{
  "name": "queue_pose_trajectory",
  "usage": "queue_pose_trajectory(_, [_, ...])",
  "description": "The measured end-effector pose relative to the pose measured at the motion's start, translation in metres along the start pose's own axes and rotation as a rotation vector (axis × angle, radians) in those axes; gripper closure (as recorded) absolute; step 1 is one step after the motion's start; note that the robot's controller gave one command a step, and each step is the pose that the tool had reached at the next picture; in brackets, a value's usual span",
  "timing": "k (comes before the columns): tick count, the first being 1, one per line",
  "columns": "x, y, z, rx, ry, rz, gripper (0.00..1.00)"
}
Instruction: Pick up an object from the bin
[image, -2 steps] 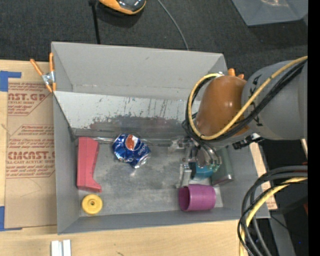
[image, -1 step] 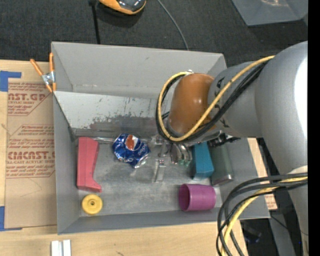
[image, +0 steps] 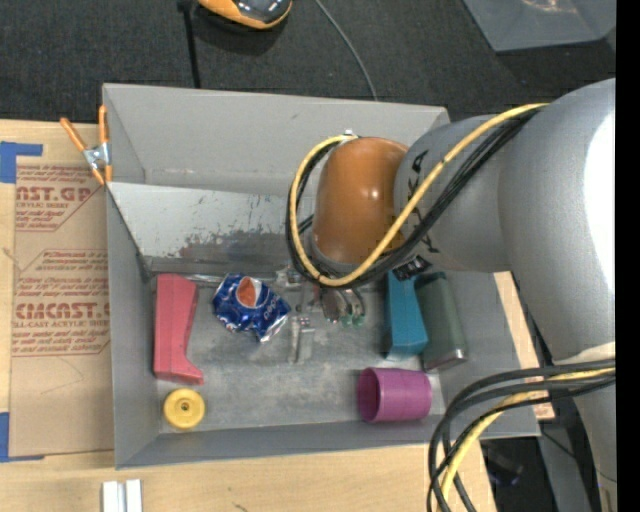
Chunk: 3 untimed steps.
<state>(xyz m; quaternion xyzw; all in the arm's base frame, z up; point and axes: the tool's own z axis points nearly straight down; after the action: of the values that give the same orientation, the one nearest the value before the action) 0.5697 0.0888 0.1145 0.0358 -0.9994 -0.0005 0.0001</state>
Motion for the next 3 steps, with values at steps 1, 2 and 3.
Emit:
queue_pose_trajectory(1, [-0.011, 0.009, 0.000, -0.002, -0.004, 0.166, 0.00])
queue_pose_trajectory(2, [-0.011, 0.036, 0.026, 0.000, -0.002, 0.238, 0.00])
queue_pose_trajectory(3, [-0.015, 0.049, 0.043, 0.001, -0.006, 0.321, 1.00])
